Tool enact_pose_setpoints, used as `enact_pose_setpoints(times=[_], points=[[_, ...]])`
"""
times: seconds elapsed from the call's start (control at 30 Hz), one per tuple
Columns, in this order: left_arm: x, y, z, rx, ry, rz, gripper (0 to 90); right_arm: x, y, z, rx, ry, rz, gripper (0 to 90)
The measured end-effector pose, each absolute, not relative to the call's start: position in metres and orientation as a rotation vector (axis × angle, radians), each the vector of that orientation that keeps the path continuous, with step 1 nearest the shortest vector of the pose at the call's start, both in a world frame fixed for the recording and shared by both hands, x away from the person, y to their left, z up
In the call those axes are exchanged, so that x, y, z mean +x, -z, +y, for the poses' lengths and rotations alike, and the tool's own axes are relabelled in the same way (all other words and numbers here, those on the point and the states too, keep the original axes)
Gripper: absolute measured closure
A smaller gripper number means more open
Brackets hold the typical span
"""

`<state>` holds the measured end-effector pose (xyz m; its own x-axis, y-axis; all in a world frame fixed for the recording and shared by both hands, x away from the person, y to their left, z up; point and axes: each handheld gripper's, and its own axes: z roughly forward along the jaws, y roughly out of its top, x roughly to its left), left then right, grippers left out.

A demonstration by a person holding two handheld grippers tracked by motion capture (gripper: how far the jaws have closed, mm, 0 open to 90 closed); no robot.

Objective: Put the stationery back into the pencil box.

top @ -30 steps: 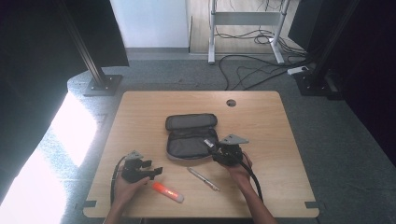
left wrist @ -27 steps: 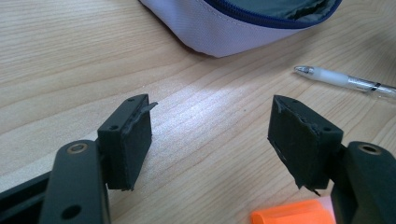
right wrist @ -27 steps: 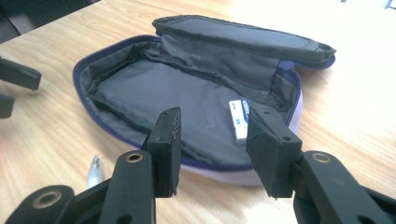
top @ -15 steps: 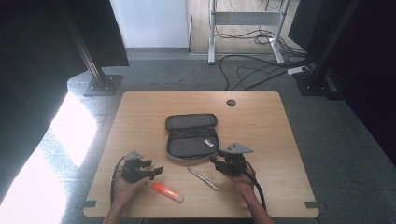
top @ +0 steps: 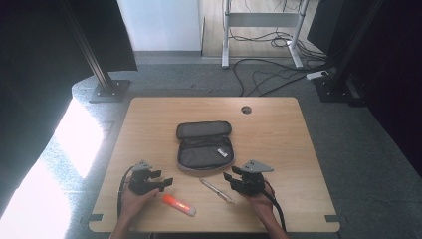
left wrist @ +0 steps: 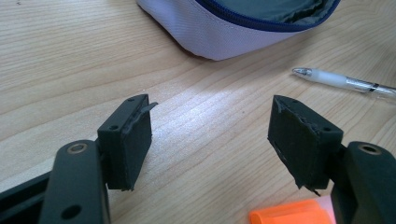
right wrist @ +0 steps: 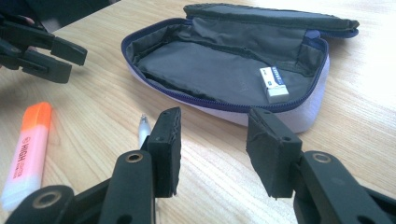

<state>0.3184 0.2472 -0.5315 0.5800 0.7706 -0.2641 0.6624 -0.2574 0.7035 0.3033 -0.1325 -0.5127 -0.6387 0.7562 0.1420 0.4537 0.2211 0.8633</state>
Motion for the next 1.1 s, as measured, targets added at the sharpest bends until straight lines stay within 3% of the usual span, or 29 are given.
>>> enact_pose_setpoints(times=[1.1], points=[[0.318,0.531,0.249,1.99,-0.169,1.141,30.7,0.283,0.533,-0.115,1.095,-1.341,2.307,54.3]])
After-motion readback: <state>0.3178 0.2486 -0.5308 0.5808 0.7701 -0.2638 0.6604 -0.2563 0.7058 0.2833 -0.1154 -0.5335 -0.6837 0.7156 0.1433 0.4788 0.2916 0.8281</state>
